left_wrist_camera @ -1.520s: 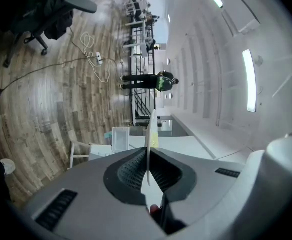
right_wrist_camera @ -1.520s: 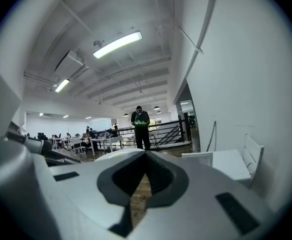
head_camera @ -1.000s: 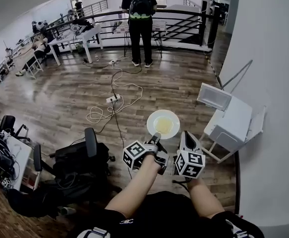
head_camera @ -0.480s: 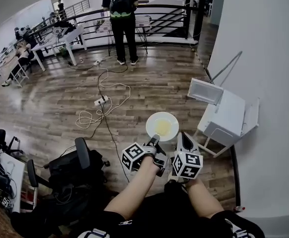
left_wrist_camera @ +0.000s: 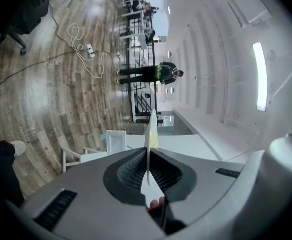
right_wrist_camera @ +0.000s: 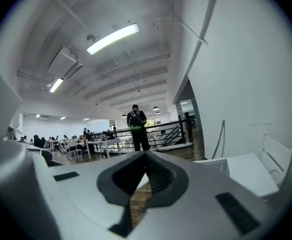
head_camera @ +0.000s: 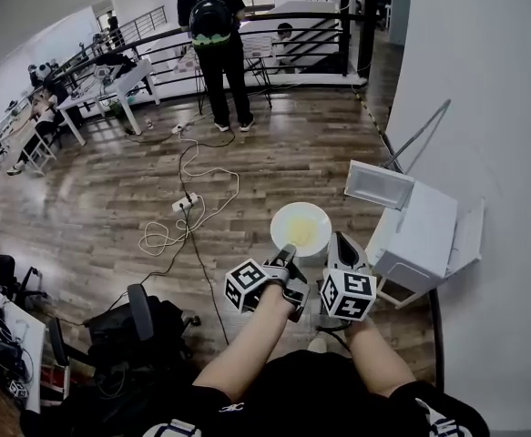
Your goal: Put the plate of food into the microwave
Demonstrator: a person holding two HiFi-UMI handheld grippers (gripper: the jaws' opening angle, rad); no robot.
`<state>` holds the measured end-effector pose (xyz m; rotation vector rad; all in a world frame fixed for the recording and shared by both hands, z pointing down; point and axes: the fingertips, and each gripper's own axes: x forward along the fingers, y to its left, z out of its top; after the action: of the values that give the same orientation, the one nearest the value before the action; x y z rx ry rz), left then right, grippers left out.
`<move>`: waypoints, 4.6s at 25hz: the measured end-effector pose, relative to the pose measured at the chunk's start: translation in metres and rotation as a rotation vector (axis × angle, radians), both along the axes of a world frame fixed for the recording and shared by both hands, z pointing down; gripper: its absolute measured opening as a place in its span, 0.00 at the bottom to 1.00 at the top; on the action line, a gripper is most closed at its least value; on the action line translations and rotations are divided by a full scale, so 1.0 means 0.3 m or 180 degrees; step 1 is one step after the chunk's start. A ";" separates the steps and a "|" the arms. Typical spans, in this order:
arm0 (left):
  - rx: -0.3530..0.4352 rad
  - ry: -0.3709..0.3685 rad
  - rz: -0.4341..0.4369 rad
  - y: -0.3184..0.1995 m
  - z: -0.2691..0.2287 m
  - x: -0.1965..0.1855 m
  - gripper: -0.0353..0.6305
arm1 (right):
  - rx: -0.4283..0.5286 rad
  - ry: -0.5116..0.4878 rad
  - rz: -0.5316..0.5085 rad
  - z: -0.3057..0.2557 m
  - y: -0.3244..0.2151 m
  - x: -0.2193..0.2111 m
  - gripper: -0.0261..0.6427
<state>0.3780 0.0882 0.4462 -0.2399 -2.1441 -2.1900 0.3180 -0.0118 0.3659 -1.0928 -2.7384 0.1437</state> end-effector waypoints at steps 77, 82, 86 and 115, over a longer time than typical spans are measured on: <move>-0.0015 0.0027 0.2633 0.127 0.075 -2.049 0.07 | -0.0033 0.0052 0.2539 0.076 0.068 -1.805 0.05; -0.0042 0.0018 0.2771 -0.018 0.072 -2.173 0.07 | -0.0180 -0.0019 0.2725 0.048 -0.102 -1.931 0.05; -0.0051 0.0051 0.2907 -0.160 0.077 -2.264 0.07 | -0.0107 -0.0156 0.2848 0.032 -0.224 -1.979 0.05; -0.0035 0.0164 0.5541 -0.861 0.145 -2.330 0.07 | -0.0041 0.0305 0.5633 0.167 -0.733 -1.751 0.05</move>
<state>-0.3209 -0.1700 0.4898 1.0894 -1.1946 -0.9993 -0.2073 -0.2318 0.4159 1.4622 -2.6196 0.3771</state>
